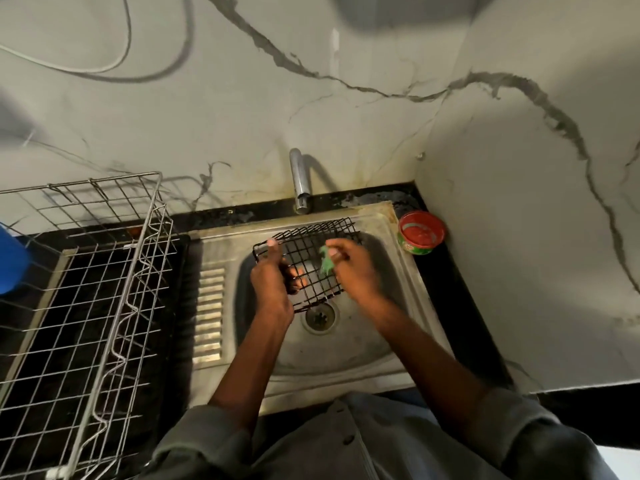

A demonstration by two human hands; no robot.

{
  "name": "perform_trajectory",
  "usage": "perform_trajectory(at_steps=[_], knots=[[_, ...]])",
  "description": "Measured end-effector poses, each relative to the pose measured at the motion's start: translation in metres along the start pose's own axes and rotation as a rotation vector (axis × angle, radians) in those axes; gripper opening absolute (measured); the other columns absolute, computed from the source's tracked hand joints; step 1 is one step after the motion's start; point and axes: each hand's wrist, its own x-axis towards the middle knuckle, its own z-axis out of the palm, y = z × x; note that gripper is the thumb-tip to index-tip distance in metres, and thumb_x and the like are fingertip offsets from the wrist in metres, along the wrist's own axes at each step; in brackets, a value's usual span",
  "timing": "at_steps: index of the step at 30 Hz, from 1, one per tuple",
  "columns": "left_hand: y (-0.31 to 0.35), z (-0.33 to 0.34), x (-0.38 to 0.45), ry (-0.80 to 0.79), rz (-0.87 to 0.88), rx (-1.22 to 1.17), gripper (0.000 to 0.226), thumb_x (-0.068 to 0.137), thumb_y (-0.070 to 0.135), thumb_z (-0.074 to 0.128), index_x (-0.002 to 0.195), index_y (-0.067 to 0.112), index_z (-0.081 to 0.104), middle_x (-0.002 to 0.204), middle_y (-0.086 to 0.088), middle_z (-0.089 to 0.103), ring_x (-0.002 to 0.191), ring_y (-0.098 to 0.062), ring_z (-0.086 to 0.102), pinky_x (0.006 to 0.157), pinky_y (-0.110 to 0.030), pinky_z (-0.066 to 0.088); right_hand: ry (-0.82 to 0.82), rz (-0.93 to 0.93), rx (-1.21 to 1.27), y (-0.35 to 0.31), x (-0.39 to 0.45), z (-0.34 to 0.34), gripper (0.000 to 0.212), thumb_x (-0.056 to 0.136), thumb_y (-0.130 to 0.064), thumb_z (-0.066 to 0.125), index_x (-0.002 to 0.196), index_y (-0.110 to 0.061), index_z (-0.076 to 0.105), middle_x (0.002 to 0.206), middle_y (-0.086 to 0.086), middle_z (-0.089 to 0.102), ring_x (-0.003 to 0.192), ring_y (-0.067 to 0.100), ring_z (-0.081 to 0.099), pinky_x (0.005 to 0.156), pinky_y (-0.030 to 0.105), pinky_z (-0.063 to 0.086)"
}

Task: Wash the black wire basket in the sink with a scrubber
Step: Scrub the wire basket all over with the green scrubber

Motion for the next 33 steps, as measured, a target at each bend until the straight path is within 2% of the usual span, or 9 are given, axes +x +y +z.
perform_trajectory(at_steps=[4,6,9,14,16,19,25,28,33], knots=[[-0.007,-0.001,-0.005,-0.162,0.133,0.197,0.031,0.099,0.043,0.067,0.093,0.013,0.064,0.067,-0.007,0.061,0.051,-0.017,0.055,0.044,-0.028,0.040,0.175,0.413,0.620,-0.014,0.023,-0.028,0.017,0.103,-0.014,0.052,0.107,-0.012,0.069,0.103,0.010,0.070,0.086,0.020,0.065,0.067,0.030,0.053],[-0.012,-0.003,-0.007,-0.229,0.194,0.285,0.032,0.103,0.039,0.063,0.096,0.007,0.066,0.070,-0.011,0.063,0.054,-0.020,0.056,0.044,-0.025,0.042,0.183,0.404,0.500,-0.011,0.025,-0.029,0.017,0.103,-0.016,0.053,0.099,-0.018,0.070,0.103,0.009,0.072,0.085,0.020,0.068,0.065,0.030,0.053],[-0.016,0.001,-0.010,-0.279,0.271,0.374,0.037,0.108,0.028,0.056,0.101,-0.007,0.063,0.069,-0.015,0.062,0.051,-0.018,0.056,0.042,-0.021,0.044,0.178,0.141,0.224,-0.012,0.017,-0.018,0.010,0.098,-0.018,0.066,0.096,-0.022,0.075,0.098,0.002,0.076,0.087,0.018,0.071,0.062,0.028,0.055],[-0.017,0.003,-0.009,-0.291,0.312,0.367,0.032,0.107,0.025,0.057,0.095,-0.004,0.064,0.072,-0.021,0.061,0.056,-0.025,0.058,0.046,-0.023,0.048,0.168,-0.210,-0.235,-0.006,0.012,-0.015,0.018,0.089,-0.009,0.074,0.097,-0.024,0.077,0.096,-0.011,0.075,0.090,-0.001,0.068,0.078,0.014,0.054],[-0.015,0.000,-0.006,-0.278,0.299,0.332,0.027,0.107,0.025,0.057,0.091,0.005,0.063,0.076,-0.022,0.062,0.060,-0.028,0.058,0.047,-0.020,0.047,0.252,-0.019,-0.242,0.010,0.019,-0.026,0.018,0.088,-0.009,0.075,0.083,-0.026,0.072,0.091,-0.005,0.075,0.079,0.004,0.067,0.072,0.024,0.058],[-0.008,-0.002,-0.005,-0.271,0.307,0.293,0.024,0.106,0.030,0.058,0.094,0.010,0.065,0.080,-0.013,0.067,0.064,-0.017,0.061,0.052,-0.016,0.045,0.283,0.335,0.119,0.026,0.016,-0.035,0.020,0.093,0.000,0.063,0.082,-0.017,0.069,0.089,0.009,0.072,0.072,0.019,0.064,0.059,0.031,0.053],[-0.023,0.007,-0.005,-0.394,0.571,0.646,0.027,0.101,0.035,0.061,0.084,0.014,0.063,0.075,-0.006,0.067,0.070,-0.022,0.065,0.067,-0.042,0.055,0.155,0.391,0.394,-0.001,0.018,-0.032,0.019,0.104,-0.023,0.054,0.108,-0.013,0.069,0.091,0.010,0.069,0.071,0.019,0.061,0.055,0.027,0.050],[-0.032,0.004,-0.010,-0.351,0.683,0.867,0.017,0.102,0.035,0.061,0.092,0.023,0.064,0.078,0.008,0.065,0.074,-0.015,0.063,0.066,-0.031,0.046,0.023,0.454,0.450,-0.008,0.016,-0.045,0.024,0.102,-0.032,0.059,0.112,-0.012,0.067,0.088,0.008,0.067,0.066,0.018,0.061,0.049,0.025,0.047],[-0.036,-0.009,-0.015,-0.296,0.735,0.945,0.031,0.103,0.037,0.061,0.077,0.028,0.049,0.062,0.012,0.050,0.059,-0.013,0.051,0.055,-0.030,0.030,-0.152,0.595,0.667,0.003,0.007,-0.066,0.013,0.096,0.002,0.058,0.107,-0.002,0.063,0.090,0.012,0.065,0.076,0.017,0.063,0.056,0.020,0.055]])
